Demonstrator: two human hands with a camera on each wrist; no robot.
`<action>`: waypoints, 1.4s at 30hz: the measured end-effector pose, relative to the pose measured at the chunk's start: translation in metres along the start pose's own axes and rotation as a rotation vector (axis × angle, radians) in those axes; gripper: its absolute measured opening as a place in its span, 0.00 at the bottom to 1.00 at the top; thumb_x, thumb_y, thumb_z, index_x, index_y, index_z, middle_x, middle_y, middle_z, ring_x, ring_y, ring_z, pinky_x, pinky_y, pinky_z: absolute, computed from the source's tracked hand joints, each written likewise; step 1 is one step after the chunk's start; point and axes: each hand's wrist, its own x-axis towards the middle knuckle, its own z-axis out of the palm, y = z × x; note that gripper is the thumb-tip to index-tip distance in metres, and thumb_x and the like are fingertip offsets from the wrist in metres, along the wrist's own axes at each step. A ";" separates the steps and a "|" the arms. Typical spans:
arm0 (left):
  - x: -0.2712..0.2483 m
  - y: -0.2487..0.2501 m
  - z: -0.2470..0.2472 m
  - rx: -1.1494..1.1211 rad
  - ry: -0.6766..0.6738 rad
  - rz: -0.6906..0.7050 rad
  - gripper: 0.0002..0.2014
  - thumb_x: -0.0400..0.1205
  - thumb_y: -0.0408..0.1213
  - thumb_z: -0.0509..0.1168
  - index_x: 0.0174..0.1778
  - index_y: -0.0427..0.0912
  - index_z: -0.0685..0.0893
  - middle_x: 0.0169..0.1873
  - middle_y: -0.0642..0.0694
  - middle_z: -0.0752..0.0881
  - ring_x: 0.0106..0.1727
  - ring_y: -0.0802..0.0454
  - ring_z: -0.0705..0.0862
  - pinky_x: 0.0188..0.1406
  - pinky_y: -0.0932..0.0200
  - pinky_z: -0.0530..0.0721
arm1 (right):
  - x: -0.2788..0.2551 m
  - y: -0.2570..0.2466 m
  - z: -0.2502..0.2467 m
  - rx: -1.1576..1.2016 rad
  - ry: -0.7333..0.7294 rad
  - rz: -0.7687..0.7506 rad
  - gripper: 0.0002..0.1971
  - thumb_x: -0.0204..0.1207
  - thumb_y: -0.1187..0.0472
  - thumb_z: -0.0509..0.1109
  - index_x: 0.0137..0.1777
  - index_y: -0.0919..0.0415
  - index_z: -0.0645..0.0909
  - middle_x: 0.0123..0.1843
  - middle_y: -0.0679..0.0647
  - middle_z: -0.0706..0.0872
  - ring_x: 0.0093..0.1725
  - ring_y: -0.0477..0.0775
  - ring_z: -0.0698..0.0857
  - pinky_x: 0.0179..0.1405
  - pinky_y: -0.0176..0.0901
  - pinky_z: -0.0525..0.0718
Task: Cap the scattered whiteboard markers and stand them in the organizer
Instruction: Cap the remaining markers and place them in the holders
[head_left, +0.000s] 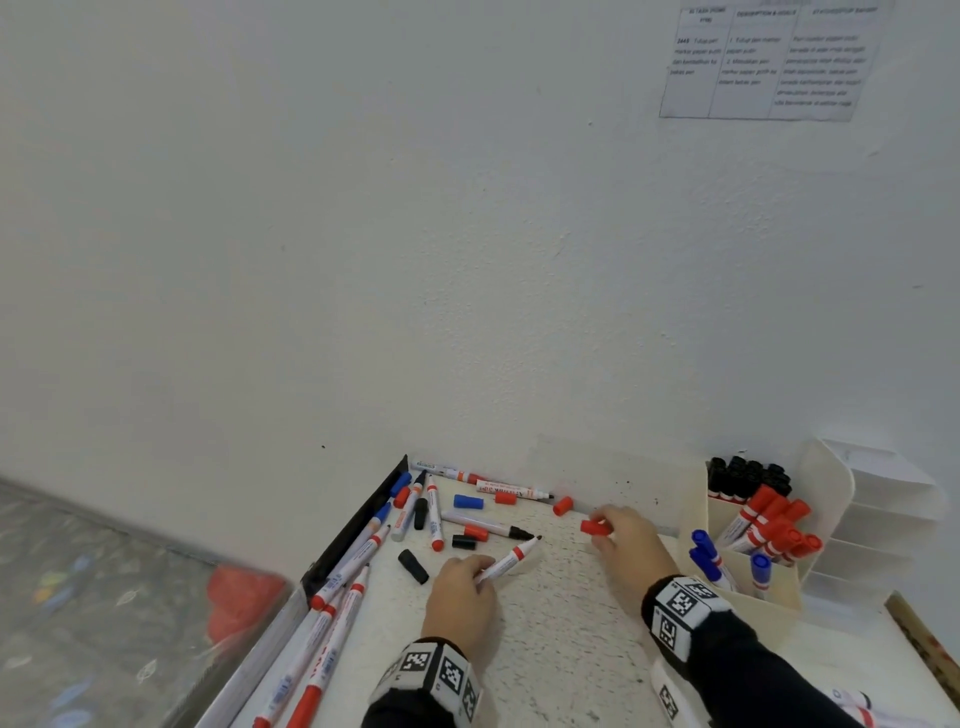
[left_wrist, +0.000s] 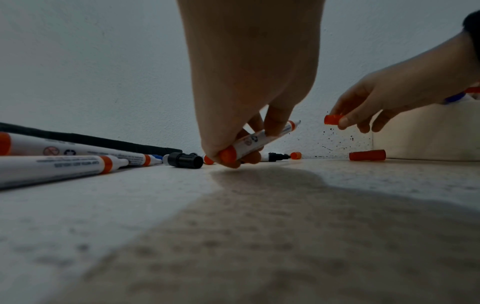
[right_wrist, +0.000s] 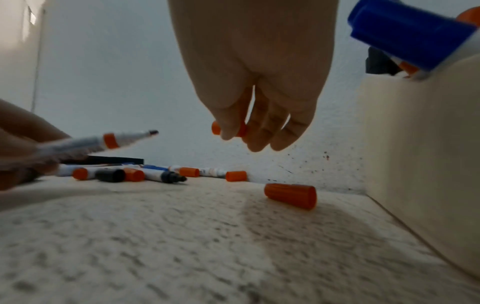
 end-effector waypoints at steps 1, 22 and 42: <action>-0.001 0.000 0.000 0.018 -0.013 0.020 0.16 0.84 0.34 0.57 0.68 0.45 0.78 0.57 0.49 0.79 0.51 0.60 0.77 0.51 0.73 0.73 | -0.004 -0.004 0.000 0.002 -0.038 -0.037 0.09 0.79 0.61 0.64 0.58 0.52 0.78 0.52 0.45 0.78 0.46 0.39 0.76 0.46 0.29 0.72; -0.011 0.008 -0.001 -0.042 -0.231 0.153 0.09 0.77 0.43 0.70 0.52 0.54 0.82 0.44 0.56 0.82 0.44 0.64 0.80 0.39 0.74 0.73 | -0.044 -0.011 0.018 0.313 -0.131 0.082 0.19 0.84 0.48 0.53 0.34 0.54 0.73 0.30 0.48 0.72 0.31 0.45 0.71 0.36 0.37 0.70; -0.016 0.018 -0.005 -0.307 -0.538 -0.060 0.14 0.81 0.48 0.64 0.38 0.44 0.87 0.19 0.54 0.76 0.15 0.59 0.65 0.14 0.67 0.63 | -0.048 -0.016 -0.002 0.254 -0.293 -0.088 0.15 0.85 0.48 0.50 0.38 0.52 0.68 0.33 0.46 0.69 0.35 0.46 0.69 0.36 0.38 0.67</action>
